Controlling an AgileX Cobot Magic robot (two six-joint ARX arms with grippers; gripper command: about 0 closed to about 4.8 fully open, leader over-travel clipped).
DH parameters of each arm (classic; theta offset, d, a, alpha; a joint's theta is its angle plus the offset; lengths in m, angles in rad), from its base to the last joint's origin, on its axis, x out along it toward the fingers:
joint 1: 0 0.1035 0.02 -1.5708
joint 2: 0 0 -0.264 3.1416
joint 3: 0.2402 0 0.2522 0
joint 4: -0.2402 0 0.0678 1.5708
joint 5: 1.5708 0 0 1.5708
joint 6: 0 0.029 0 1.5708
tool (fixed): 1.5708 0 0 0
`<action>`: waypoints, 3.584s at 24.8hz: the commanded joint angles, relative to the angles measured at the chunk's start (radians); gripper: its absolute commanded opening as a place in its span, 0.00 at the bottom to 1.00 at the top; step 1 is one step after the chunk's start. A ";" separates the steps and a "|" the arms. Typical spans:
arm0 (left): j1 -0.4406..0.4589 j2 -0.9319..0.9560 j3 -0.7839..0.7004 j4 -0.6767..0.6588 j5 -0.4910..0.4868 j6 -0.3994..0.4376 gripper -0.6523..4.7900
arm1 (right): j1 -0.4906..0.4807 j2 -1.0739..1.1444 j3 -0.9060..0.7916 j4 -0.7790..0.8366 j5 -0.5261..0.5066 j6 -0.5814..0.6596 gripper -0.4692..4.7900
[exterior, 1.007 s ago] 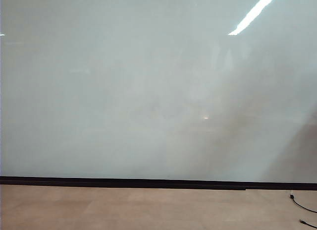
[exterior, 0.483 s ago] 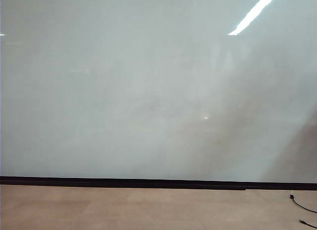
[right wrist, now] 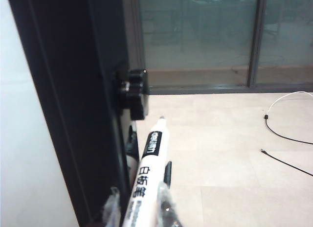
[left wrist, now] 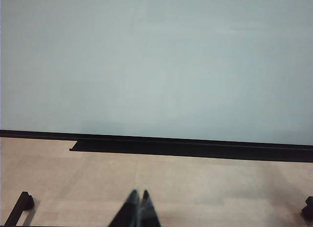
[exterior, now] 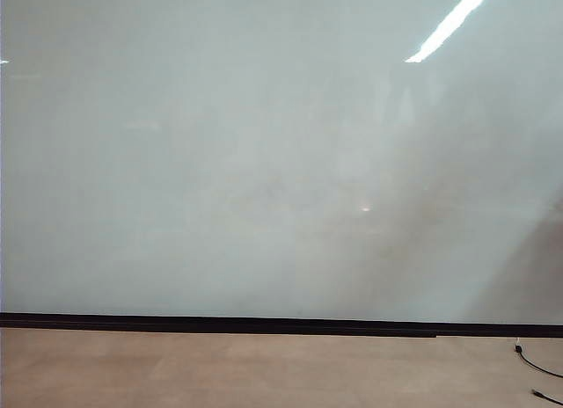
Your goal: Pick up the pen on the shelf to the right of the whiteboard and write the letter A.
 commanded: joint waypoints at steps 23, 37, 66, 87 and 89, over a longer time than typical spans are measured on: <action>0.000 0.000 0.003 0.005 0.000 0.004 0.11 | 0.014 -0.120 -0.106 0.037 0.408 0.027 0.08; 0.000 0.000 0.003 0.005 0.000 0.004 0.11 | 0.504 -0.818 -0.474 -0.190 0.967 -0.013 0.08; 0.000 0.000 0.003 0.005 0.000 0.004 0.11 | 1.172 -0.906 0.023 -1.225 0.697 -0.267 0.08; 0.000 0.000 0.003 0.005 0.000 0.004 0.11 | 1.154 -0.628 0.278 -1.308 0.654 -0.383 0.08; 0.000 0.000 0.003 0.005 0.000 0.004 0.11 | 1.147 -0.615 0.283 -1.304 0.655 -0.385 0.08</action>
